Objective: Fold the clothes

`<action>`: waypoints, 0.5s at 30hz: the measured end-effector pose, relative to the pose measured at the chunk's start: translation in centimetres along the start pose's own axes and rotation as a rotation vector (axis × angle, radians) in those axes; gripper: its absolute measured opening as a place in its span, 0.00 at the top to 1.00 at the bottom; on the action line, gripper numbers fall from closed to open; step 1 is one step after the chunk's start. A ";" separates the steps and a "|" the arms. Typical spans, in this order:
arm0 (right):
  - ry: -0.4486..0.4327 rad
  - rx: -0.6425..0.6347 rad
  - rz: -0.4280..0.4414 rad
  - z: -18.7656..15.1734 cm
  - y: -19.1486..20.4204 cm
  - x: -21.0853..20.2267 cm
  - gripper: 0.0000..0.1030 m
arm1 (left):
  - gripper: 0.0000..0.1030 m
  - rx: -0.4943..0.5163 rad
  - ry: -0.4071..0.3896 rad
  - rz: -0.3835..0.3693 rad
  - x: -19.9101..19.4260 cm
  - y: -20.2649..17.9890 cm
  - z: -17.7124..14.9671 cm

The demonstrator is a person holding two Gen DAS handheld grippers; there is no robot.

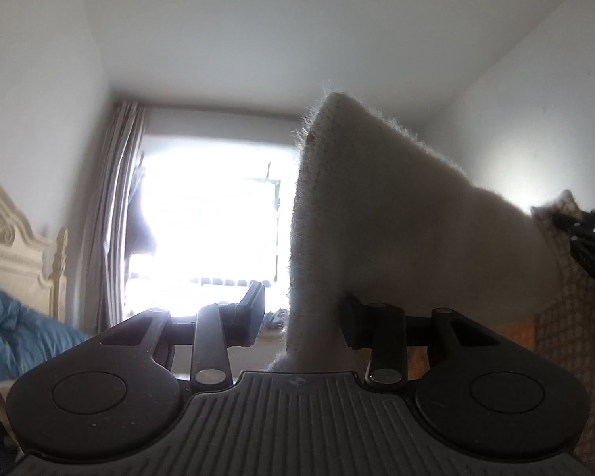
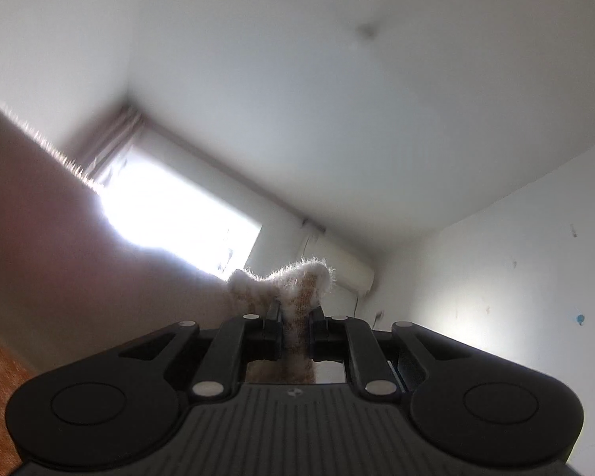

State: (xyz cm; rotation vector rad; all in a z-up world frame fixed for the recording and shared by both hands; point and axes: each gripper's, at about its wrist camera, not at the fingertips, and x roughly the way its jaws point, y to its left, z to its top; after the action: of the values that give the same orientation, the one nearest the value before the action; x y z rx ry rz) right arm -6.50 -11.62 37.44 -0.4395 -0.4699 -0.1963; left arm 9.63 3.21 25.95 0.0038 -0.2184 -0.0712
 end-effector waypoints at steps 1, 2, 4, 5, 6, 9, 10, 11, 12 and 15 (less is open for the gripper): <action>0.021 -0.019 0.005 -0.9 1.1 1.1 0.88 | 0.60 0.004 0.020 0.010 1.6 0.0 -1.4; 0.044 -0.035 0.011 -1.8 2.2 2.0 0.88 | 0.60 0.004 0.044 0.016 3.1 0.0 -3.0; 0.095 -0.070 0.023 -3.8 4.7 3.7 0.88 | 0.61 -0.003 0.099 0.025 5.4 0.1 -6.6; 0.124 -0.088 0.031 -6.2 6.1 4.9 0.88 | 0.61 -0.006 0.129 0.031 6.7 0.3 -8.4; 0.158 -0.105 0.041 -9.5 7.6 6.1 0.88 | 0.61 -0.009 0.162 0.038 8.1 0.6 -10.1; 0.259 -0.144 0.080 -17.6 11.5 8.3 0.88 | 0.61 -0.006 0.271 0.072 12.3 0.9 -16.2; 0.291 -0.160 0.093 -19.5 13.0 8.5 0.88 | 0.61 -0.004 0.308 0.083 13.0 1.4 -17.9; 0.321 -0.179 0.106 -21.4 14.3 8.6 0.88 | 0.61 0.001 0.344 0.094 13.6 1.5 -19.8; 0.352 -0.192 0.119 -23.3 15.6 8.6 0.88 | 0.61 0.011 0.378 0.104 13.9 1.2 -21.9; 0.476 -0.174 0.160 -30.6 17.8 10.3 0.88 | 0.61 0.039 0.477 0.122 16.6 2.8 -25.5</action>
State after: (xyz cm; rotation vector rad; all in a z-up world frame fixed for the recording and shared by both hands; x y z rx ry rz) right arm 19.54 -10.45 11.35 -0.5782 0.0502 -0.1805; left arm 31.55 4.68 4.66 0.0461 0.2569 0.0559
